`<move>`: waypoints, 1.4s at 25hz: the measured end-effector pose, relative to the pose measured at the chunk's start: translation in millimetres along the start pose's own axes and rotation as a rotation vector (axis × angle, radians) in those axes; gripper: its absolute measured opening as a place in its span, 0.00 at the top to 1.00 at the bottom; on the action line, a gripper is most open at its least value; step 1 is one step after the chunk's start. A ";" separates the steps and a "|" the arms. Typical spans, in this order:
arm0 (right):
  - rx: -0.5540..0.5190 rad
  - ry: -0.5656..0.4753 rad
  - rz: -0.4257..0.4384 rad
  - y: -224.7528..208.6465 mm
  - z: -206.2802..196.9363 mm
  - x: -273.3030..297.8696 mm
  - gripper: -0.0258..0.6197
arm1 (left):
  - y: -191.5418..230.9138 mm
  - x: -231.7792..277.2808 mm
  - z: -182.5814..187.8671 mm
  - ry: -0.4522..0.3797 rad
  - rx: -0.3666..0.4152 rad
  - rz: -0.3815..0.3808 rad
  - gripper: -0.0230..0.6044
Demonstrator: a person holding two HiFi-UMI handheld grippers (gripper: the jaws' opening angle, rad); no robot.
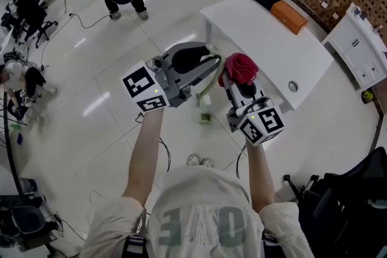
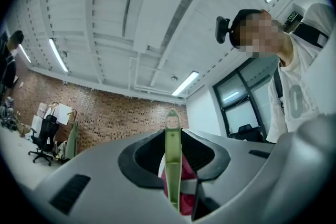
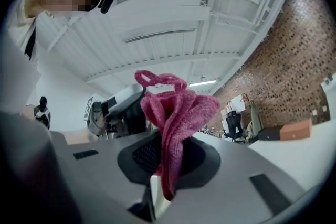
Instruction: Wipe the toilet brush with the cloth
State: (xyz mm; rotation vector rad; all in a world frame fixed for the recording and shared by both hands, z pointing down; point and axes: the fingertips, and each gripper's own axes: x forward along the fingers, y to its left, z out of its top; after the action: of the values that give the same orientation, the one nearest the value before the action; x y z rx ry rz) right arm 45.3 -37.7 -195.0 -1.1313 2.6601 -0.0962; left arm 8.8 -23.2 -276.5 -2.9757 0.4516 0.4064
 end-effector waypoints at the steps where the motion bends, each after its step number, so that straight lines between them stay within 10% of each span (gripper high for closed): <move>1: 0.051 -0.015 -0.014 -2.2 -7.7 0.7 0.91 | 2.5 3.1 6.3 -0.012 0.005 0.003 0.80; 6: 0.264 -0.066 -0.035 1.6 -45.8 8.4 0.91 | 10.5 3.3 40.8 -0.063 0.030 0.028 0.80; 14: 0.320 0.026 0.031 26.2 -85.2 24.6 0.91 | 13.6 -0.2 75.8 -0.097 0.059 0.088 0.80; 24: -0.038 0.221 0.023 79.6 -94.4 37.3 0.91 | 41.9 -23.7 55.1 -0.099 0.013 0.249 0.80; 35: -0.048 0.192 -0.190 35.6 -60.0 39.5 0.91 | 27.7 -19.1 25.1 -0.023 0.027 0.247 0.80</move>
State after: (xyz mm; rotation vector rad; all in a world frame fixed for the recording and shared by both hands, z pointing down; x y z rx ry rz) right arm -21.2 -43.4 -150.5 -1.4568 2.7238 -0.1846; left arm -23.4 -40.7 -296.9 -2.8936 0.8185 0.4514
